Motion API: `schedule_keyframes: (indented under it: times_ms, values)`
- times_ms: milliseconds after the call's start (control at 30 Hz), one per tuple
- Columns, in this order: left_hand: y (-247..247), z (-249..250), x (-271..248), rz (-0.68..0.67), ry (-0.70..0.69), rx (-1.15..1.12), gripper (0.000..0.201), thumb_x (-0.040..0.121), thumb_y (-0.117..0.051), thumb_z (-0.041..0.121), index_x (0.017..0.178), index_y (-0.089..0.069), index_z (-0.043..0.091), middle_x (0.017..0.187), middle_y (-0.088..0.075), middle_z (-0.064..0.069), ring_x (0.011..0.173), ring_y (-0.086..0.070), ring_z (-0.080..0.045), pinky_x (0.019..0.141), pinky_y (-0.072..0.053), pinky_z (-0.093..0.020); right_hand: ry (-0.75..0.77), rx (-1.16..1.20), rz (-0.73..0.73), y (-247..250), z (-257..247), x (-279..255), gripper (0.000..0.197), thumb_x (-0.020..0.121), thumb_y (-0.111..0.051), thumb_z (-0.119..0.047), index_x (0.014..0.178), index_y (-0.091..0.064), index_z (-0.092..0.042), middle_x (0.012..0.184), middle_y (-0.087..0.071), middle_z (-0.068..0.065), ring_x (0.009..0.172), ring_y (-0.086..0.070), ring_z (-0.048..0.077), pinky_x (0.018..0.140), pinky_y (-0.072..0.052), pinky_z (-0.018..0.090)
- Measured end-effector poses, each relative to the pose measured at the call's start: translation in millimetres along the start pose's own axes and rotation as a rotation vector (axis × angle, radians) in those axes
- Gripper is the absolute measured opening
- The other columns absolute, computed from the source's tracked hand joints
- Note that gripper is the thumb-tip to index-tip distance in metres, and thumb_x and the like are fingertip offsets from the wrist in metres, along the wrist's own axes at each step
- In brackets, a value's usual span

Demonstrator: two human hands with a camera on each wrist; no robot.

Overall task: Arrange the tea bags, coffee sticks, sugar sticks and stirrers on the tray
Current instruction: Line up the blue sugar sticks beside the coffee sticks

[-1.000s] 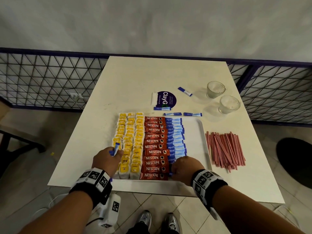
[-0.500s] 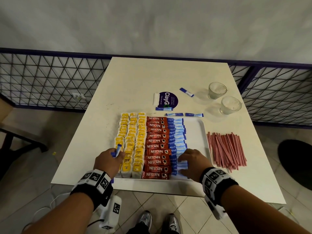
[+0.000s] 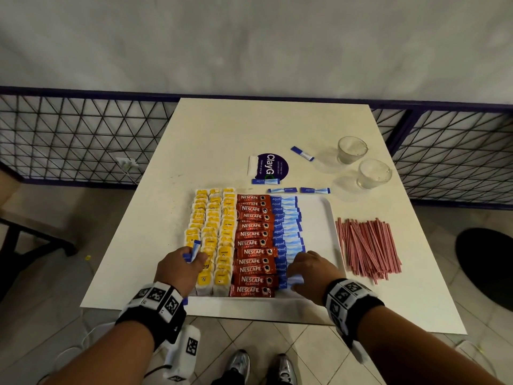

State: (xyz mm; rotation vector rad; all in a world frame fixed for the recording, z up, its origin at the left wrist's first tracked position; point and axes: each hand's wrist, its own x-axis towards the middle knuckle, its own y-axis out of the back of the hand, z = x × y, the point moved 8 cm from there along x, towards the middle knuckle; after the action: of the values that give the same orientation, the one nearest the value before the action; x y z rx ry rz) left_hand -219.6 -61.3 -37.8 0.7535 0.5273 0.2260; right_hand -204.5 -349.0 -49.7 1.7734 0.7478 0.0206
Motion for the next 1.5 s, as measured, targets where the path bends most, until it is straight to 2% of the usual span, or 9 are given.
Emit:
schedule_keyframes:
  times_ms: [267,467,667,833,933,1100,1300,1400,1500]
  values:
    - [-1,6,-5,0.002,-0.016,-0.019,0.023,0.089,-0.062,0.042,0.091,-0.067,0.02,0.08,-0.071,-0.004,0.075,-0.065,-0.028,0.076,-0.055,-0.039,0.044,-0.052,0.022,-7,4,4,0.023,0.09,-0.055,-0.03,0.11,-0.066,-0.035,0.114,-0.06,-0.009,0.108,-0.05,0.013,0.093,-0.046,0.031]
    - [-3,12,-13,-0.021,-0.025,-0.114,0.015,0.088,-0.065,0.038,0.082,-0.065,0.024,0.072,-0.069,-0.003,0.063,-0.06,-0.024,0.067,-0.053,-0.036,0.051,-0.078,0.007,-15,11,9,0.031,0.089,-0.043,-0.042,0.108,-0.066,-0.036,0.11,-0.062,-0.011,0.106,-0.053,0.013,0.09,-0.047,0.033]
    - [-38,56,-38,-0.307,-0.112,-0.222,0.011,0.088,-0.067,0.026,0.081,-0.063,0.018,0.05,-0.054,0.003,0.042,-0.045,-0.014,0.046,-0.042,-0.026,-0.037,0.458,0.226,46,-24,2,0.03,0.091,-0.055,-0.046,0.111,-0.065,-0.026,0.1,-0.062,-0.011,0.083,-0.054,0.001,0.071,-0.041,0.018]
    - [-55,100,-50,-0.344,-0.348,0.028,0.01,0.084,-0.069,0.029,0.085,-0.067,0.02,0.076,-0.068,-0.002,0.071,-0.064,-0.021,0.067,-0.054,-0.037,-0.01,0.684,0.178,69,-53,3,0.022,0.092,-0.054,-0.043,0.1,-0.065,-0.026,0.079,-0.062,-0.011,0.068,-0.054,0.002,0.063,-0.042,0.019]
    - [-57,116,-55,-0.356,-0.402,0.057,0.012,0.082,-0.071,0.034,0.087,-0.067,0.024,0.079,-0.069,0.0,0.074,-0.065,-0.016,0.069,-0.052,-0.032,-0.052,0.686,0.201,71,-45,0,0.013,0.093,-0.057,-0.033,0.088,-0.065,-0.024,0.074,-0.062,-0.007,0.063,-0.054,0.005,0.06,-0.045,0.021]
    - [-56,117,-55,-0.403,-0.32,-0.106,0.013,0.083,-0.071,0.034,0.09,-0.067,0.023,0.061,-0.063,0.007,0.049,-0.051,-0.009,0.053,-0.043,-0.026,-0.208,0.887,0.323,70,-4,-9,0.018,0.089,-0.061,-0.025,0.072,-0.062,-0.023,0.064,-0.064,-0.006,0.048,-0.048,-0.001,0.058,-0.039,0.022]
    - [-63,127,-63,-0.492,-0.273,-0.275,0.014,0.093,-0.061,0.024,0.083,-0.066,0.013,0.055,-0.062,0.002,0.041,-0.041,-0.013,0.047,-0.04,-0.027,-0.214,0.98,0.295,63,11,-19,0.018,0.086,-0.062,-0.019,0.068,-0.06,-0.019,0.076,-0.067,0.017,0.056,-0.046,0.019,0.058,-0.04,0.033]
    - [-69,127,-64,-0.5,-0.204,-0.445,0.011,0.09,-0.064,0.022,0.094,-0.067,0.011,0.067,-0.067,-0.005,0.042,-0.041,-0.014,0.043,-0.039,-0.024,-0.217,0.981,0.303,64,19,-23,0.015,0.085,-0.063,-0.022,0.07,-0.061,-0.019,0.072,-0.067,0.014,0.055,-0.047,0.018,0.058,-0.041,0.034]
    - [-74,129,-65,-0.489,-0.197,-0.447,0.009,0.092,-0.061,0.015,0.092,-0.066,0.009,0.062,-0.066,-0.002,0.04,-0.039,-0.013,0.042,-0.036,-0.024,-0.191,1.042,0.274,65,19,-27,0.009,0.086,-0.066,-0.021,0.077,-0.064,-0.021,0.07,-0.068,0.002,0.054,-0.049,0.014,0.057,-0.044,0.031]
